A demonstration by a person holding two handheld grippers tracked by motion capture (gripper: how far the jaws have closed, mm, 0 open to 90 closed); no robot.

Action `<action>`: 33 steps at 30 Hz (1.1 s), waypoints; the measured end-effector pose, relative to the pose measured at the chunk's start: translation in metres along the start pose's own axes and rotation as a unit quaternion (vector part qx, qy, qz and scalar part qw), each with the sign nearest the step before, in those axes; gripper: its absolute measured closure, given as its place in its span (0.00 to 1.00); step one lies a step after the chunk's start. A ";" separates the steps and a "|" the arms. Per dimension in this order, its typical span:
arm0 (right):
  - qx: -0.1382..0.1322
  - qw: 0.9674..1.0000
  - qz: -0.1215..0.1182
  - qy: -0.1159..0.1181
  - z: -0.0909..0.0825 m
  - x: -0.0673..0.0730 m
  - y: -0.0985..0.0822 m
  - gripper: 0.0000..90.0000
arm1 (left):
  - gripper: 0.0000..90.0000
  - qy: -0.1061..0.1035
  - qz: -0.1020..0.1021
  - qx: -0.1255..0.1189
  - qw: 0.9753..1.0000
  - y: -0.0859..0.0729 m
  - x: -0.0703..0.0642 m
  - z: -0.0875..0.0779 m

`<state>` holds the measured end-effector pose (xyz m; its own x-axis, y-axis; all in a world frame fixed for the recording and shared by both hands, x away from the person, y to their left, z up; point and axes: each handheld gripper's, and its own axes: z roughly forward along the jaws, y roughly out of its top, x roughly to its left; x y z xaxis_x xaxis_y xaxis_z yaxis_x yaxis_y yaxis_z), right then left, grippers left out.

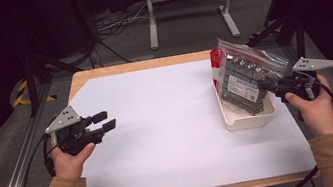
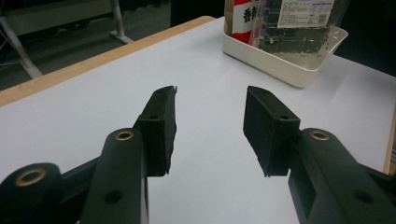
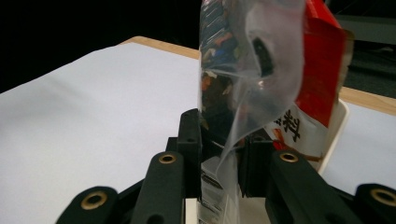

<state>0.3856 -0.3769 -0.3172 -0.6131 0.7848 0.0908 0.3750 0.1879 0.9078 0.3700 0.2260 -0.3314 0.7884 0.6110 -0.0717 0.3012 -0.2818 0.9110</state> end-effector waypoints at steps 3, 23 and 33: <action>-0.003 1.000 0.005 0.000 -0.001 -0.002 -0.004 0.81 | 0.60 0.000 -0.002 0.000 1.000 0.000 0.000 0.000; -0.043 0.999 0.006 -0.015 -0.005 -0.002 -0.003 0.47 | 0.56 0.002 -0.010 0.001 1.000 -0.003 0.003 -0.001; -0.059 0.998 -0.004 -0.038 -0.026 0.012 -0.008 0.31 | 0.54 -0.001 -0.009 0.001 1.000 -0.005 -0.004 -0.006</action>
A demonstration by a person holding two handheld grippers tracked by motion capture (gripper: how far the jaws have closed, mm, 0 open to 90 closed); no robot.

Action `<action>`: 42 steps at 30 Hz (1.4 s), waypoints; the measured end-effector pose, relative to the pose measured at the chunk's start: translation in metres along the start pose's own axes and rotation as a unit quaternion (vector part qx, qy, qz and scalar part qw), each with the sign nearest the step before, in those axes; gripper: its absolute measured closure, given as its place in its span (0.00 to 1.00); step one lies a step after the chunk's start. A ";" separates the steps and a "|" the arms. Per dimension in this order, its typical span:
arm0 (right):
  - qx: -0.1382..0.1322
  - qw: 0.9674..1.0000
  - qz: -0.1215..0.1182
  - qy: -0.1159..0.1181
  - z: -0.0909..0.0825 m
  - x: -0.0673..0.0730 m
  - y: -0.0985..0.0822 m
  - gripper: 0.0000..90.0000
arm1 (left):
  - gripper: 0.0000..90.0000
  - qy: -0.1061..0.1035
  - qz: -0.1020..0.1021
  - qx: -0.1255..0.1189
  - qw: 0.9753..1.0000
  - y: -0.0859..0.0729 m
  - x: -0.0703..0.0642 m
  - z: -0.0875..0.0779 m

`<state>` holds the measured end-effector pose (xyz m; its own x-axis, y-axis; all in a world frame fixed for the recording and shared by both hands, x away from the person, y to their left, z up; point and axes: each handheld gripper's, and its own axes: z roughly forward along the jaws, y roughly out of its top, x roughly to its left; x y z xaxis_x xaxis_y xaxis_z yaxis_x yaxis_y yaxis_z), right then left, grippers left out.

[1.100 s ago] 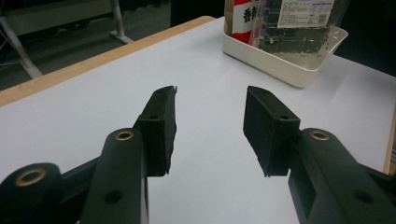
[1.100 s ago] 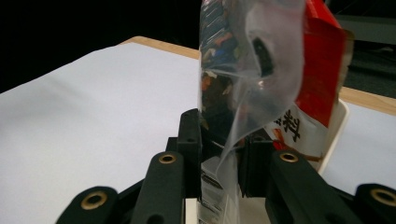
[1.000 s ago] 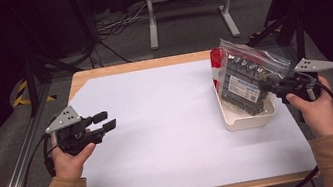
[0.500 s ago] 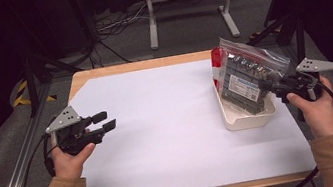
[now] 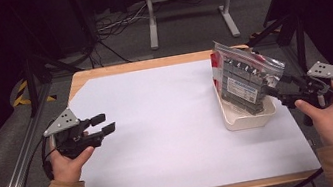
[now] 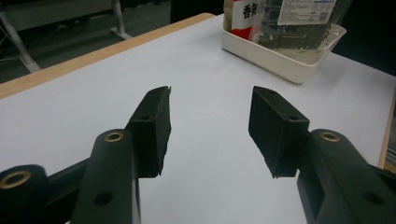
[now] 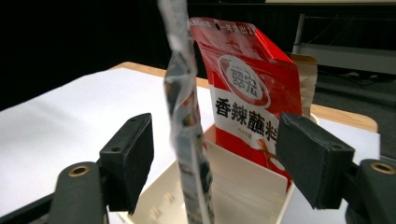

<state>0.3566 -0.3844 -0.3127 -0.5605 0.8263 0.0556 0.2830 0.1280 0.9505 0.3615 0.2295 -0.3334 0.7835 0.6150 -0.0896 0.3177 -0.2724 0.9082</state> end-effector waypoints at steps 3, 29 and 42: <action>0.005 1.000 -0.010 -0.007 -0.007 0.006 -0.002 0.30 | 0.54 -0.001 0.003 -0.001 1.000 -0.001 -0.002 -0.002; 0.047 0.997 -0.058 0.036 -0.013 0.062 -0.036 0.30 | 0.48 -0.015 0.015 -0.002 1.000 -0.035 -0.024 -0.022; 0.048 0.990 -0.080 0.110 0.034 0.088 -0.060 0.30 | 0.40 -0.012 0.009 -0.013 1.000 -0.060 -0.025 -0.018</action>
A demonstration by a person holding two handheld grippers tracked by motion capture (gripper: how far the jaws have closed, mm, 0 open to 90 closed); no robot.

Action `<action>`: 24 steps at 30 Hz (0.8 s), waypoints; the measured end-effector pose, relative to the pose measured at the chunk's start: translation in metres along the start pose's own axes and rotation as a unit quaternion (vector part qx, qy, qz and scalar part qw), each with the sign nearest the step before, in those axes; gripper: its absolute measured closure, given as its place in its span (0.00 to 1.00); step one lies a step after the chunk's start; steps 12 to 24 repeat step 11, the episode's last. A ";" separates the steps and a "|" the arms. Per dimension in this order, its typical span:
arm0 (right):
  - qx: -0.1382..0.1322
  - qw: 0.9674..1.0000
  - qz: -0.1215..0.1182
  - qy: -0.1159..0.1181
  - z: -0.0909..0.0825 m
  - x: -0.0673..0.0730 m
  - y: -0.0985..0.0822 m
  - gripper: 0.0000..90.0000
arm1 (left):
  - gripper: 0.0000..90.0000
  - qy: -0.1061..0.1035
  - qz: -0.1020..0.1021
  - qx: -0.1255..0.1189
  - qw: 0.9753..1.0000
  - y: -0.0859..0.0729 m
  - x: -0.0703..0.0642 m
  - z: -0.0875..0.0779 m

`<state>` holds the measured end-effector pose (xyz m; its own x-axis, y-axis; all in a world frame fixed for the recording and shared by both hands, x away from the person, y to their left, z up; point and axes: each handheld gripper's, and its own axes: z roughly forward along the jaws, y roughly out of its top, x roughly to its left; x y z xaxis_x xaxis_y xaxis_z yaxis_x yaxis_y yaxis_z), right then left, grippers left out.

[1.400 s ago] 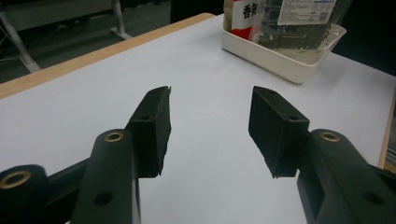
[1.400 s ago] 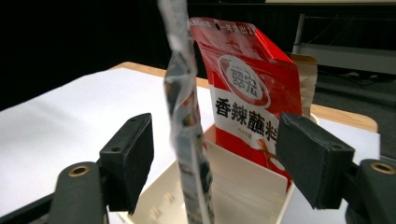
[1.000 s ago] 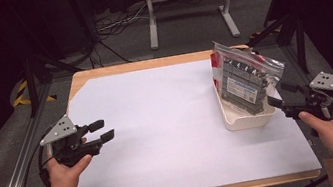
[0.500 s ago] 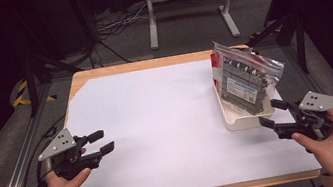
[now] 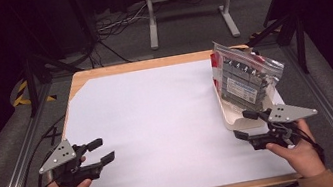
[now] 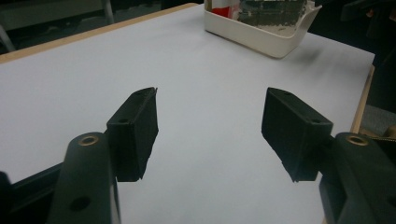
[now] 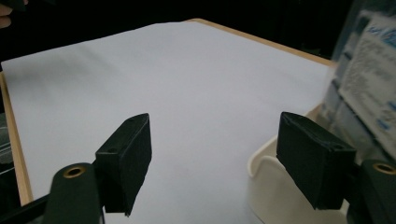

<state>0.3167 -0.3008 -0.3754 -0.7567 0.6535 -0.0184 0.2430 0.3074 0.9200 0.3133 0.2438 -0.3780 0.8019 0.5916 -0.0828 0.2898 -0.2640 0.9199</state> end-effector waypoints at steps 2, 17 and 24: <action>0.007 1.000 -0.001 0.004 0.010 0.001 -0.005 0.30 | 0.39 -0.001 -0.002 -0.001 1.000 -0.002 0.001 0.002; 0.013 1.000 0.015 0.012 0.025 0.002 -0.020 0.32 | 0.37 0.005 0.001 -0.008 1.000 -0.006 0.002 0.005; 0.013 1.000 0.015 0.012 0.025 0.002 -0.020 0.32 | 0.37 0.005 0.001 -0.008 1.000 -0.006 0.002 0.005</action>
